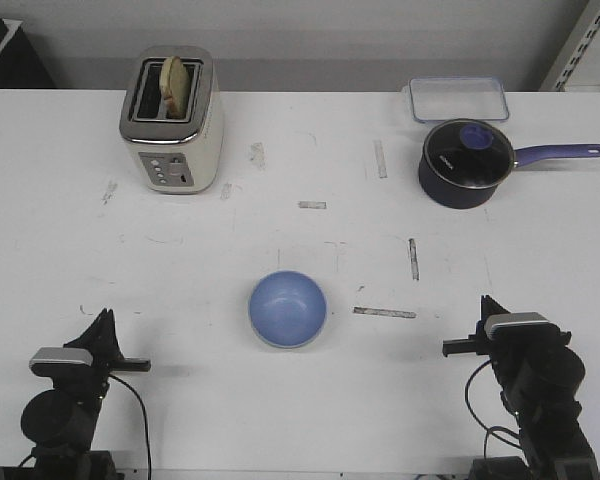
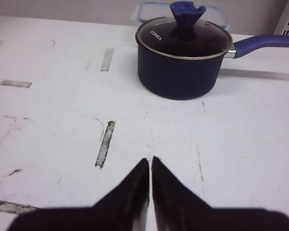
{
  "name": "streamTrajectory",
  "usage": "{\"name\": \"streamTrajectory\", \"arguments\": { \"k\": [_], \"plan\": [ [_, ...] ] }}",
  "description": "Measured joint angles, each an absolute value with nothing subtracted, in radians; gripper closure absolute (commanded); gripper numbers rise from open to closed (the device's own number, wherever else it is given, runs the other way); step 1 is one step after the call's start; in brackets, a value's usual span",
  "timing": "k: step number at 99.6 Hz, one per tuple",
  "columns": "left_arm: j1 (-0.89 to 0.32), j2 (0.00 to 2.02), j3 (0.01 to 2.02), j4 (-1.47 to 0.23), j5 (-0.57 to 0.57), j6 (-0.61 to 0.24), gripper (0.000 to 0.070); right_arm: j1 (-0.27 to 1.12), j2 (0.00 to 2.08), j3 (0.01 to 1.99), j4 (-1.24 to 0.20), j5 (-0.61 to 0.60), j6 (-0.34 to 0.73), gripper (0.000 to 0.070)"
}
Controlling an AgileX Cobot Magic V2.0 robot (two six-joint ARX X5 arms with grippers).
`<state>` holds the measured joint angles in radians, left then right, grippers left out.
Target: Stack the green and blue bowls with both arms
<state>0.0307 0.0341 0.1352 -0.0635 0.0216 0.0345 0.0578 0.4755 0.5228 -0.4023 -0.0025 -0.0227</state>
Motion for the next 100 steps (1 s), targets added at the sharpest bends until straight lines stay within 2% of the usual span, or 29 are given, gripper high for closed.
{"name": "streamTrajectory", "arguments": {
  "k": [17,30,100],
  "plan": [
    [0.031,0.007,0.035,-0.002,0.020,0.021,0.0697,0.058,0.476,0.523,-0.402,-0.002,-0.023,0.0700],
    [0.031,0.005,0.034,0.062,0.021,0.013,0.0697,0.058,0.476,0.523,-0.397,-0.002,-0.023,0.0700],
    [0.031,0.005,0.034,0.053,0.020,0.012,0.0697,0.058,0.476,0.523,-0.346,-0.002,-0.023,0.0700]
  ]
}}
